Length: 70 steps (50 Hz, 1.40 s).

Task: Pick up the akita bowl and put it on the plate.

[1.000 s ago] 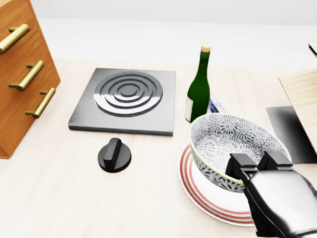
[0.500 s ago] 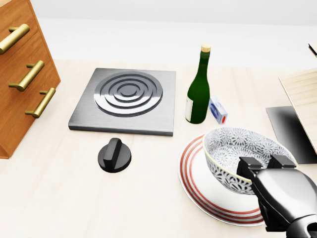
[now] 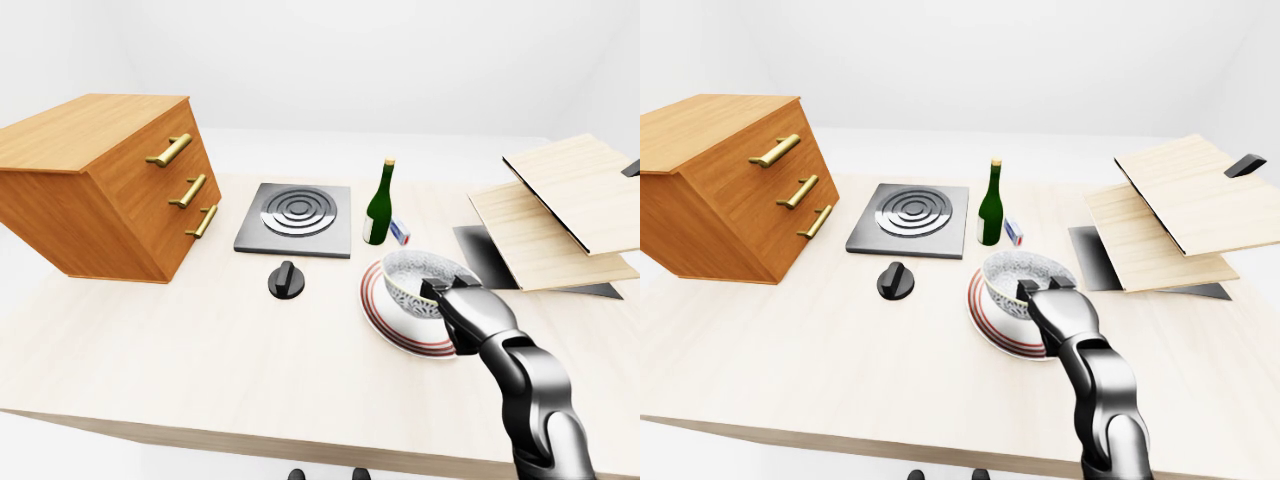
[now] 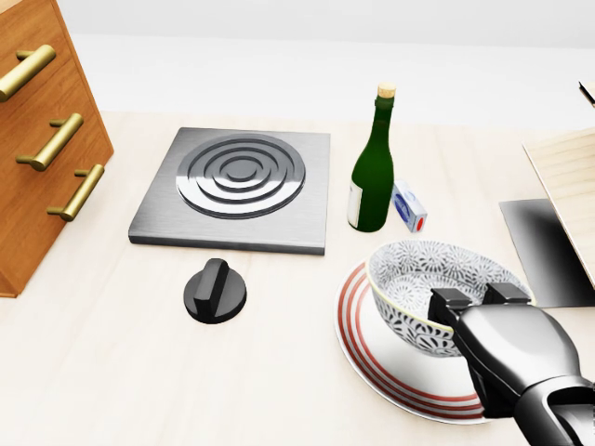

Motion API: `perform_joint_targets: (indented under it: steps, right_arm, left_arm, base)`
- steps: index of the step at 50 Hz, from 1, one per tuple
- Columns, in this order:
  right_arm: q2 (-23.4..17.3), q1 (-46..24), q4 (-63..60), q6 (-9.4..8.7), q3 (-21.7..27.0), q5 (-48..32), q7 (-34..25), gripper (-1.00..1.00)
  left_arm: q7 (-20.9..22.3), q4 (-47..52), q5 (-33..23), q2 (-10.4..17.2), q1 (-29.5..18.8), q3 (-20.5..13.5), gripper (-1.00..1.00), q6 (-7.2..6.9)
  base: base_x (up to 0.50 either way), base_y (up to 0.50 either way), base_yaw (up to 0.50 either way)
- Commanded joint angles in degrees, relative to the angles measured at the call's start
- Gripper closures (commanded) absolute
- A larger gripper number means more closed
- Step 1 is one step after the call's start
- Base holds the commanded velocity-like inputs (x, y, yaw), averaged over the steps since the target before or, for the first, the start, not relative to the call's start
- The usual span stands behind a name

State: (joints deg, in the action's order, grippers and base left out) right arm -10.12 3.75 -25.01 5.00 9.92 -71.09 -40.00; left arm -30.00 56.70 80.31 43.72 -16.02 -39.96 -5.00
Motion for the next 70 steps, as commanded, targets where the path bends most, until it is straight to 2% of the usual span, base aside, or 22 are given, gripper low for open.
perform_joint_targets:
  steps: [1, 2, 8, 24, 38, 39, 40, 41, 46, 56, 62, 65, 66, 67, 69, 70]
  right_arm:
    - [-0.7, -2.1, 3.7, 0.0, -1.1, 0.3, 0.0, 1.0]
    - [-1.2, -3.4, 6.4, 0.0, -1.2, 0.3, 0.0, 1.0]
    - [-0.4, -1.9, 4.2, 0.0, -2.4, -0.1, 0.0, 1.0]
    - [-2.5, -8.2, 7.1, 0.0, -2.4, 1.0, 0.0, 1.0]
    - [-2.6, -7.0, 8.0, 0.0, -2.6, -0.3, 0.0, 1.0]
    - [-2.6, -7.3, 8.2, 0.0, -2.4, -0.4, 0.0, -0.11]
    - [-2.5, -7.4, 8.0, 0.0, -2.3, -0.5, 0.0, -1.0]
    - [-3.6, -6.4, 6.7, 0.0, -2.5, -0.1, 0.0, -1.0]
    - [-2.3, -5.3, 2.6, 0.0, -2.1, 1.3, 0.0, -1.0]
    - [-2.3, -6.4, 1.1, 0.0, -1.4, 2.3, 0.0, -1.0]
    - [-1.4, -11.5, -1.6, -0.28, -1.5, 2.9, 0.0, -1.0]
    - [-0.7, -13.6, -4.3, -3.71, -2.9, 3.1, 0.0, -1.0]
    - [-1.1, -14.0, -4.7, -3.53, -3.1, 3.4, 0.0, -1.0]
    - [-1.1, -14.6, -5.3, -4.11, -3.3, 3.6, 0.0, -1.0]
    - [0.0, -17.6, -7.7, -8.34, -3.6, 4.3, 0.0, -1.0]
    - [0.0, -18.1, -8.2, -9.34, -3.9, 4.5, 0.0, -1.0]
  left_arm:
    - [0.0, 0.0, 0.3, 0.3, 0.0, -0.2, -1.0, 0.0]
    - [0.0, 0.0, 0.2, 0.3, 0.0, -0.1, -1.0, 0.0]
    - [0.0, 0.0, 0.0, 0.0, 0.0, 0.1, -1.0, 0.0]
    - [0.0, 0.0, 0.0, -0.1, 0.1, -0.1, -1.0, 0.0]
    - [0.0, 0.1, 0.1, 0.0, 0.3, -0.3, -1.0, 0.0]
    - [0.0, 0.2, -0.1, -0.2, 0.4, -0.2, -1.0, 0.0]
    - [0.0, 0.3, 0.0, -0.2, 0.4, -0.2, -1.0, 0.0]
    - [0.0, 0.4, 0.3, -0.1, 0.4, -0.4, -1.0, 0.0]
    - [0.0, 0.6, 0.5, 0.0, 0.4, -0.4, -1.0, 0.0]
    - [0.0, 0.3, 0.9, 0.4, 0.4, -0.6, -1.0, 0.0]
    - [0.0, 0.4, 0.7, 0.1, 0.4, -0.4, -1.0, 0.0]
    - [0.0, 0.3, 0.7, 0.2, 0.5, -0.5, -1.0, 0.0]
    - [0.0, 0.3, 0.5, 0.1, 0.5, -0.4, -1.0, 0.0]
    - [0.0, 0.4, 0.4, 0.0, 0.5, -0.3, -1.0, 0.0]
    - [0.0, 0.4, 0.7, 0.1, 0.4, -0.5, -1.0, 0.0]
    - [0.0, 0.4, 0.8, 0.3, 0.4, -0.6, -1.0, 0.0]
  base:
    - [0.0, 0.0, 0.0]
    - [0.0, 0.0, 0.0]
    - [0.0, 0.0, 0.0]
    - [0.0, 0.0, 0.0]
    - [0.0, 0.0, 0.0]
    - [0.0, 0.0, 0.0]
    - [0.0, 0.0, 0.0]
    - [0.0, 0.0, 0.0]
    - [0.0, 0.0, 0.0]
    - [0.0, 0.0, 0.0]
    - [0.0, 0.0, 0.0]
    - [0.0, 0.0, 0.0]
    - [0.0, 0.0, 0.0]
    - [0.0, 0.0, 0.0]
    - [0.0, 0.0, 0.0]
    - [0.0, 0.0, 0.0]
